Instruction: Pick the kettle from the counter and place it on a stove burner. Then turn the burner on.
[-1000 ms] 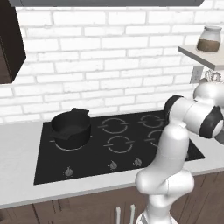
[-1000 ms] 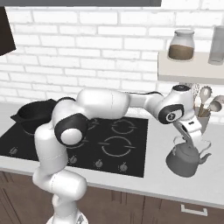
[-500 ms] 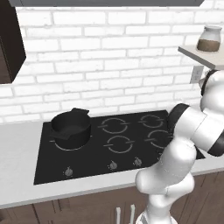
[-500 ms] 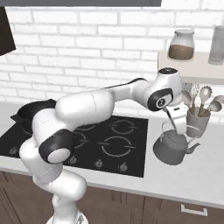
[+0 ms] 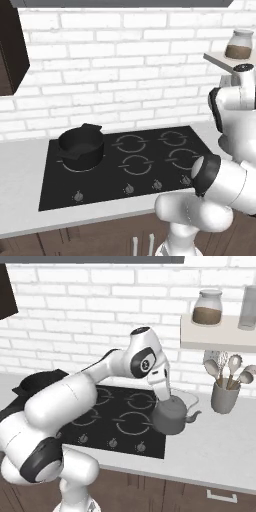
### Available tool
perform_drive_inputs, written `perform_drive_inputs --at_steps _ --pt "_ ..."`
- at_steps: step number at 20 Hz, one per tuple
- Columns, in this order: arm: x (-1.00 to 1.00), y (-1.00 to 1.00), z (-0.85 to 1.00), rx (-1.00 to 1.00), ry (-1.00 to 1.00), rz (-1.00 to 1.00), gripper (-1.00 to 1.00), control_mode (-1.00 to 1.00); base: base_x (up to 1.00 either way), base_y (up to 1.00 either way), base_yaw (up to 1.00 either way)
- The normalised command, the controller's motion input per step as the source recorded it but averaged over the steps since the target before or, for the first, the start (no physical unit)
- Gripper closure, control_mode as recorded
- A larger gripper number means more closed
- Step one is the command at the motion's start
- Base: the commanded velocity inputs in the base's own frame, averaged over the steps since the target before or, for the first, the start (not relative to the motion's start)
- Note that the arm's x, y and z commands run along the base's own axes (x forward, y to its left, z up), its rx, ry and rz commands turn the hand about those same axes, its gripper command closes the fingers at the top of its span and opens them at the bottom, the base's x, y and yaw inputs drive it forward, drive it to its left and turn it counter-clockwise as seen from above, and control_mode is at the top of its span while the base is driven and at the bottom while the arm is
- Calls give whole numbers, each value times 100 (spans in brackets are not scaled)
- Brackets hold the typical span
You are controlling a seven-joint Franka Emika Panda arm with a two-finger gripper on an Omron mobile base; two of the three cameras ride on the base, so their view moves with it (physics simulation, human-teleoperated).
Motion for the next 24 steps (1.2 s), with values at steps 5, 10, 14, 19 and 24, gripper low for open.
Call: perform_drive_inputs --at_steps 5,10,14,19,24 --pt "17 93 6 -14 -18 -19 100 -100 0 0 0" --pt "33 65 0 -11 -9 -18 100 -100 0 0 0" --pt "57 50 -6 -10 0 -13 100 -100 0 0 0" --pt "53 25 -10 -8 3 -9 100 -100 0 0 0" --pt "59 12 -16 -4 5 -5 100 -100 0 0 0"
